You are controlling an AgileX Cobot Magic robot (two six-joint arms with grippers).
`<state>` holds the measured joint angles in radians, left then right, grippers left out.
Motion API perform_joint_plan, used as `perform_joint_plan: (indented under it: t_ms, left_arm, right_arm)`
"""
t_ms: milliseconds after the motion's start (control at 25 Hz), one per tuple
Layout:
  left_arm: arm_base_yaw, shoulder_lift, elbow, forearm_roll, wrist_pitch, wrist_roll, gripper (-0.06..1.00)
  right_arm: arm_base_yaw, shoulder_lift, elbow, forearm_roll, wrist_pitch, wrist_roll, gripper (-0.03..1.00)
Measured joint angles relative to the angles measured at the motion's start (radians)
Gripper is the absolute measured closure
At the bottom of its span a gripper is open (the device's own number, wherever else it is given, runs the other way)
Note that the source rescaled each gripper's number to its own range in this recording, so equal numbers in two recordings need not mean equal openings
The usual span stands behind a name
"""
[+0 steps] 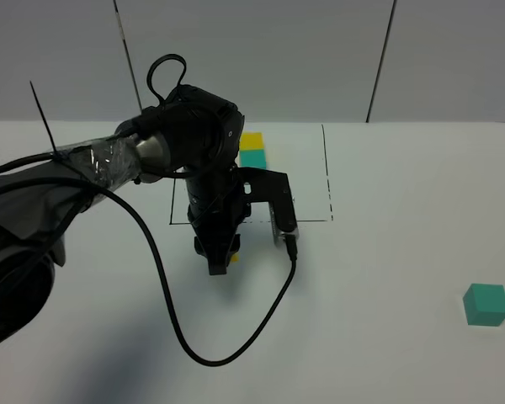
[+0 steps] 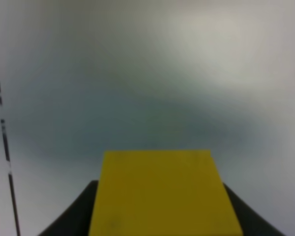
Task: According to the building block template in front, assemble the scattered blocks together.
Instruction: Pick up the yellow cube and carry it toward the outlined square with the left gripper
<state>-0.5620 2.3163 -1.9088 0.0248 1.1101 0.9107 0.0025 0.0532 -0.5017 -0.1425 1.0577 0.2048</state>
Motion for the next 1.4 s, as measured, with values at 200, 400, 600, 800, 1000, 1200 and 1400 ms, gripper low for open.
perform_joint_plan:
  t_ms: [200,400,600,800,1000,1200,1400]
  left_arm:
    - [-0.015,0.045,-0.097,-0.025,0.041,0.024,0.94]
    - [-0.031,0.090,-0.146,-0.031,0.053,0.040,0.94]
    - [-0.053,0.122,-0.186,-0.019,0.056,0.045,0.94]
    - [-0.061,0.137,-0.197,-0.008,0.046,0.046,0.94]
    - [-0.065,0.172,-0.202,-0.003,0.054,0.045,0.94]
    - [-0.066,0.191,-0.202,-0.003,0.042,0.045,0.94]
    - [-0.066,0.191,-0.204,-0.003,0.020,0.045,0.94]
  right_arm:
    - [0.000,0.000,0.000,0.000,0.000,-0.001,0.97]
    - [0.000,0.000,0.000,0.000,0.000,-0.001,0.97]
    - [0.000,0.000,0.000,0.000,0.000,0.000,0.97]
    - [0.000,0.000,0.000,0.000,0.000,0.000,0.97]
    - [0.000,0.000,0.000,0.000,0.000,0.000,0.97]
    - [0.000,0.000,0.000,0.000,0.000,0.000,0.97]
    - [0.000,0.000,0.000,0.000,0.000,0.000,0.97]
